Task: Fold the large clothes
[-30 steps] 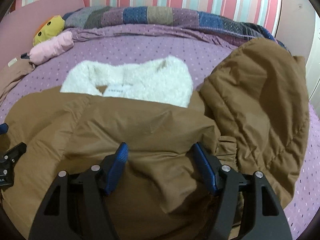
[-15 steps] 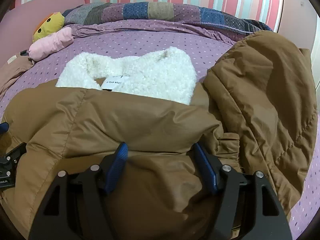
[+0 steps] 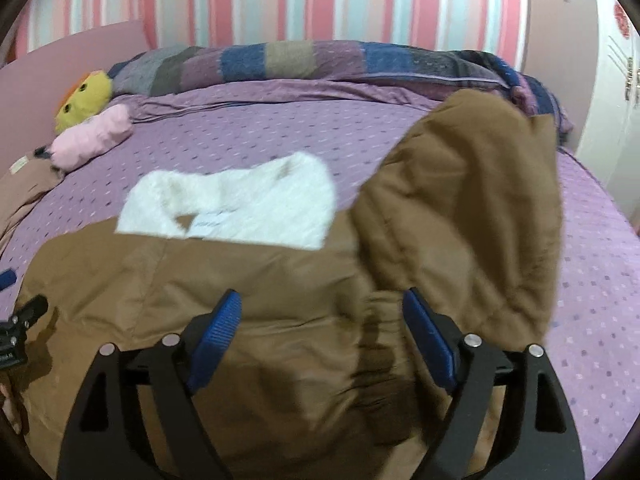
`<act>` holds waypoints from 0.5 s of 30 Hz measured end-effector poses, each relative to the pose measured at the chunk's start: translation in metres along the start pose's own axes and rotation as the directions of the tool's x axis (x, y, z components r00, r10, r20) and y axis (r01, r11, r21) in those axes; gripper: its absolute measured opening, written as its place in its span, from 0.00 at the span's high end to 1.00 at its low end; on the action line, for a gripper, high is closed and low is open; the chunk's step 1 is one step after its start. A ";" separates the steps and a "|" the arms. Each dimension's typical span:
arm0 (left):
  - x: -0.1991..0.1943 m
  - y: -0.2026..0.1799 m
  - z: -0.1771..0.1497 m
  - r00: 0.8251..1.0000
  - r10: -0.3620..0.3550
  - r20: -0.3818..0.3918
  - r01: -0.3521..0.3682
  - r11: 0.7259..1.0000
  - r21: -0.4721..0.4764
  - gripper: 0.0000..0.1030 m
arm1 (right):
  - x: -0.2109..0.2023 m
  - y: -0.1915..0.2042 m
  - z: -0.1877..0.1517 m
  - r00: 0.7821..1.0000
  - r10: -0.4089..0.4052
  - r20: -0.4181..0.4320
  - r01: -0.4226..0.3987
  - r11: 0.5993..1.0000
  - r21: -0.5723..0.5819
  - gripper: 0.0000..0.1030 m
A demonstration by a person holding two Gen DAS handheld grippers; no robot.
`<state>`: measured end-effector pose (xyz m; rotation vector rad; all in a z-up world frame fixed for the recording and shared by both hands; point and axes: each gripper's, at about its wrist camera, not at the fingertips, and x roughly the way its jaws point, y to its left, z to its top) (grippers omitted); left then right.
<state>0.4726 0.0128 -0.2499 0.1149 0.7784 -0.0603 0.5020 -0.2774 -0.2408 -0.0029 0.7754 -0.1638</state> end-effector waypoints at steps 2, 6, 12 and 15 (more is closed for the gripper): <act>0.007 0.002 0.001 1.000 -0.017 -0.024 0.016 1.000 -0.013 0.03 | 0.006 -0.007 0.016 0.999 -0.032 -0.016 0.032 0.999 0.002 0.17; 0.009 0.001 -0.001 0.999 -0.016 -0.027 0.016 1.000 -0.008 0.03 | 0.035 -0.010 0.048 0.989 -0.134 -0.064 0.129 0.989 -0.078 0.17; 0.012 -0.003 -0.004 0.999 -0.013 -0.037 0.013 1.000 0.010 0.03 | 0.091 -0.022 0.072 0.959 -0.215 -0.185 0.192 0.972 -0.135 0.17; 0.012 0.001 -0.002 0.999 -0.013 -0.046 0.012 1.000 -0.012 0.03 | 0.118 -0.024 0.072 0.934 -0.267 -0.237 0.222 0.955 -0.198 0.18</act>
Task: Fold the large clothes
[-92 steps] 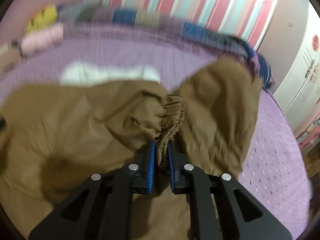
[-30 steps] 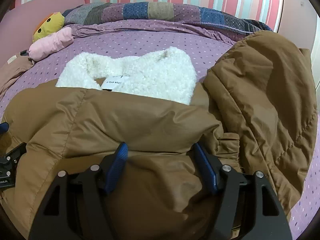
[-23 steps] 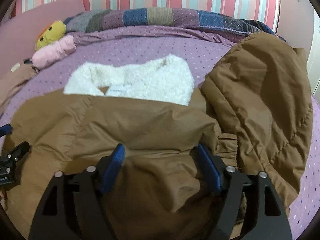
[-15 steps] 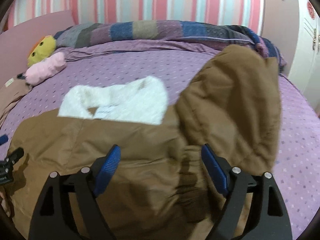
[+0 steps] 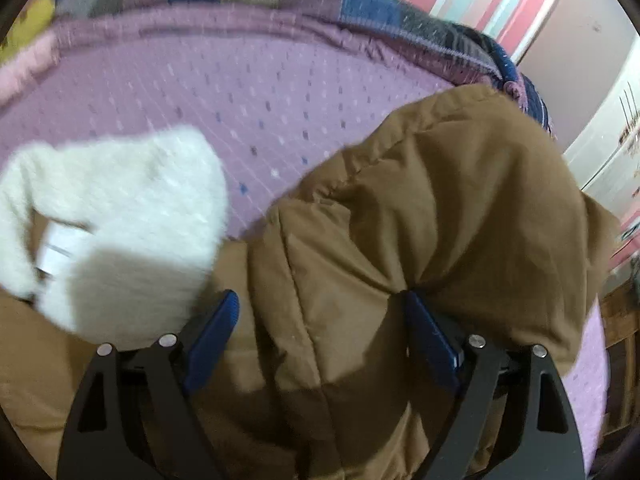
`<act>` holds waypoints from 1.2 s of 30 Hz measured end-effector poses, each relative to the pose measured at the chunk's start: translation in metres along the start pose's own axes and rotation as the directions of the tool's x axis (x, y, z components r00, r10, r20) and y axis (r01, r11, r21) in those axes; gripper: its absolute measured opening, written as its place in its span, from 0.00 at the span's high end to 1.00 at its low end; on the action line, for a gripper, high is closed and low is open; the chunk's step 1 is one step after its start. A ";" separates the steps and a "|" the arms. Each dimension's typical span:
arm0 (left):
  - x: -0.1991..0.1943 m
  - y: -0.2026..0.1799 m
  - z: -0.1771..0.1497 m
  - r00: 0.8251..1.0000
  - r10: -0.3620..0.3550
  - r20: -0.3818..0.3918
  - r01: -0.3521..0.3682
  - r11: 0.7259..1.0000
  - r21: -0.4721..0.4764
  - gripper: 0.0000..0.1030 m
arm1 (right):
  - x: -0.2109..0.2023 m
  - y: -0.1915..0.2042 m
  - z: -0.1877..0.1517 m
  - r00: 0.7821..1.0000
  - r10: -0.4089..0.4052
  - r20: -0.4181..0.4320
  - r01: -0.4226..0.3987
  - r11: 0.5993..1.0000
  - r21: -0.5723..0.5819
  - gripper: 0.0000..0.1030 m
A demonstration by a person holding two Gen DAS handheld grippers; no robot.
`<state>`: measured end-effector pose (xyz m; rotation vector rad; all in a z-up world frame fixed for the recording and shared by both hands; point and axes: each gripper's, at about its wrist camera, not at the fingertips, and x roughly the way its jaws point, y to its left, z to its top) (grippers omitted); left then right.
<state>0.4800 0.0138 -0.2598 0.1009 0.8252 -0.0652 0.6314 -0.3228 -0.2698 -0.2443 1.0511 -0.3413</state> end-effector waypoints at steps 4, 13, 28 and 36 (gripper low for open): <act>0.003 0.007 0.008 0.999 0.022 -0.044 -0.023 1.000 -0.019 0.03 | 0.018 -0.022 0.001 0.999 0.011 -0.050 -0.009 1.000 0.028 0.64; -0.033 0.010 0.030 0.995 0.070 -0.078 -0.070 0.997 -0.007 0.03 | -0.021 -0.107 -0.001 0.972 0.229 0.047 -0.234 0.941 0.243 0.85; -0.140 0.041 0.037 0.987 0.157 -0.021 -0.157 0.988 -0.009 0.03 | -0.227 -0.085 -0.033 0.799 0.497 0.338 -0.549 0.832 0.076 0.85; -0.179 0.065 0.027 0.983 0.181 -0.020 -0.182 0.982 -0.043 0.03 | -0.268 -0.038 -0.070 0.775 0.582 0.247 -0.593 0.805 -0.035 0.85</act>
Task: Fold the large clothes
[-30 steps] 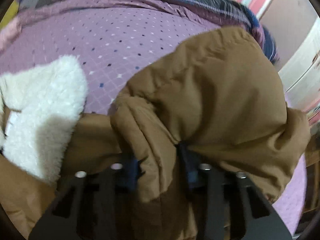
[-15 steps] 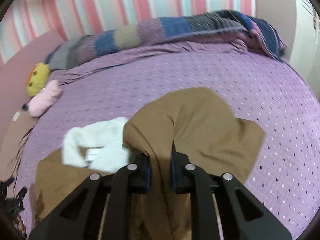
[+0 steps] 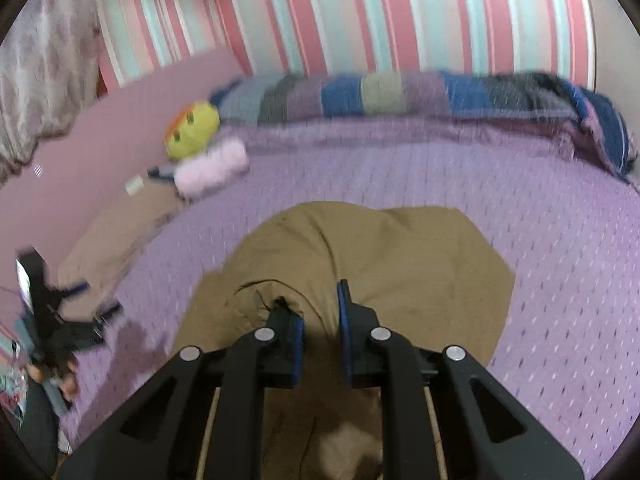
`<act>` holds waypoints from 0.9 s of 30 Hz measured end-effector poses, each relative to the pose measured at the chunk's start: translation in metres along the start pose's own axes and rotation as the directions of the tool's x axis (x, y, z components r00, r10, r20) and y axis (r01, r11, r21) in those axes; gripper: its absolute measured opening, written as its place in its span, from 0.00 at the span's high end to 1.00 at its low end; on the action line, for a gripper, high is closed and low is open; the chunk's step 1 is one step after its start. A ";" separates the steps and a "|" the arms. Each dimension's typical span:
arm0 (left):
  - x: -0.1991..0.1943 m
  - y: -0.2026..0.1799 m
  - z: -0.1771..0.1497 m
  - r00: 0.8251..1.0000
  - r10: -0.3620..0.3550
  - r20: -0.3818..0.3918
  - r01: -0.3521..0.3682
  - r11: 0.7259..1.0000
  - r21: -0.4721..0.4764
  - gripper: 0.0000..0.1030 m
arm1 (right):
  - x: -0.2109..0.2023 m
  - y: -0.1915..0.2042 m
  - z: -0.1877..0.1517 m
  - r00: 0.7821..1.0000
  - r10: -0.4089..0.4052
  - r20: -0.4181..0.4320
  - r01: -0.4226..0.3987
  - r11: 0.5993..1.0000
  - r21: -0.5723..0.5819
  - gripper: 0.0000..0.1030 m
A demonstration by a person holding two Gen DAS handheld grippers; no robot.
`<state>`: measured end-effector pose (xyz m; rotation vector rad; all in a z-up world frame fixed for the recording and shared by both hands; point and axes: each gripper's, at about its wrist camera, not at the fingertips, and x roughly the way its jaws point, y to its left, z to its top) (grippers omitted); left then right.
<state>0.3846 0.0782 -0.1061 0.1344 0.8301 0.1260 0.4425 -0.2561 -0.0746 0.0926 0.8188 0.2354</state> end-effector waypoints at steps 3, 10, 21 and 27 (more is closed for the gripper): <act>-0.002 0.006 -0.007 1.000 -0.001 -0.023 0.001 1.000 -0.007 0.03 | 0.041 0.012 -0.035 0.990 -0.073 -0.122 0.068 0.997 -0.046 0.85; -0.010 0.002 -0.014 0.999 -0.024 -0.045 0.025 0.999 0.023 0.03 | 0.051 -0.002 -0.049 0.981 -0.092 -0.170 0.095 0.995 0.014 0.65; 0.027 -0.079 -0.001 0.969 -0.211 -0.132 0.221 0.973 0.065 0.03 | -0.004 -0.053 -0.050 0.981 -0.164 -0.100 0.174 0.980 0.099 0.19; 0.088 -0.119 -0.002 0.923 -0.300 -0.239 0.312 0.950 0.012 0.03 | 0.016 -0.119 -0.063 0.969 -0.215 -0.124 0.238 0.946 0.221 0.19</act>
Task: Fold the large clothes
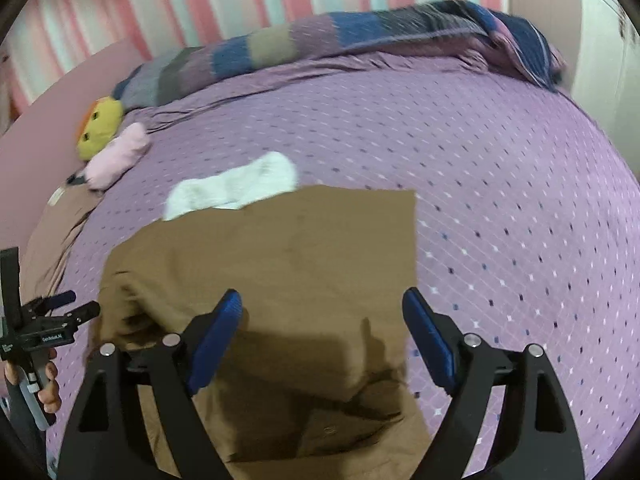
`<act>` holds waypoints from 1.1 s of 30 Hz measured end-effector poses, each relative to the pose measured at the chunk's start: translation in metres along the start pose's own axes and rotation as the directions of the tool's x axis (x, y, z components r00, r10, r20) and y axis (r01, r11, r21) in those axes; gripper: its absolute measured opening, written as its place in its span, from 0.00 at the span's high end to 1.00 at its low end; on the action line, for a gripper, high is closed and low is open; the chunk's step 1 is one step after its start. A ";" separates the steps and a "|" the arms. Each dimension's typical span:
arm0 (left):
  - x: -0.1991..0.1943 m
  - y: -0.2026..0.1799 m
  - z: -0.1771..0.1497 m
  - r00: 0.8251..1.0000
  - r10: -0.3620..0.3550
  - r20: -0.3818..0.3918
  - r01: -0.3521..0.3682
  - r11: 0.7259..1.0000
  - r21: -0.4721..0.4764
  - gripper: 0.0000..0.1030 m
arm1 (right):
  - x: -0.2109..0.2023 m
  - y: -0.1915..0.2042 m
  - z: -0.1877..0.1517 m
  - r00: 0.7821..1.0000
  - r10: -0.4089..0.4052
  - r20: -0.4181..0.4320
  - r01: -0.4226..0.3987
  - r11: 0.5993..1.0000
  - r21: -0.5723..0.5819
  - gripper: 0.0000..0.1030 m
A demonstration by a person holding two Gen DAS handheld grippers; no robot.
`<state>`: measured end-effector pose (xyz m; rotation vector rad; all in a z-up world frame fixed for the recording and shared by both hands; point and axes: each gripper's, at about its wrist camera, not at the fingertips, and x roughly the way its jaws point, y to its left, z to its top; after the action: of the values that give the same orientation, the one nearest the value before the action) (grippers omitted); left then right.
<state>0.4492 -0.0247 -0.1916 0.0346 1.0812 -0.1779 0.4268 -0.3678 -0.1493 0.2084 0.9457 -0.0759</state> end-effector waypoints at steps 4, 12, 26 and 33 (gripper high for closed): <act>0.041 -0.010 0.002 0.997 -0.034 -0.069 0.035 0.999 0.012 0.03 | 0.027 -0.016 -0.006 1.000 0.013 -0.026 -0.012 0.999 0.035 0.19; 0.070 -0.028 -0.005 0.986 -0.133 -0.101 0.135 0.991 0.006 0.63 | 0.067 -0.027 -0.030 0.996 0.023 -0.085 -0.019 0.998 0.053 0.19; 0.000 0.039 -0.034 0.989 0.149 0.003 -0.149 0.989 0.002 0.86 | 0.049 0.007 -0.031 0.999 0.034 0.010 -0.035 0.999 0.037 0.19; -0.010 0.073 -0.066 0.987 0.159 -0.018 -0.160 0.985 -0.066 0.84 | 0.063 0.046 -0.048 1.000 -0.005 -0.013 0.004 0.997 -0.076 0.20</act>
<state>0.3992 0.0562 -0.2185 0.0619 1.0918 0.0029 0.4324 -0.3112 -0.2212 0.1364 0.9609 -0.0425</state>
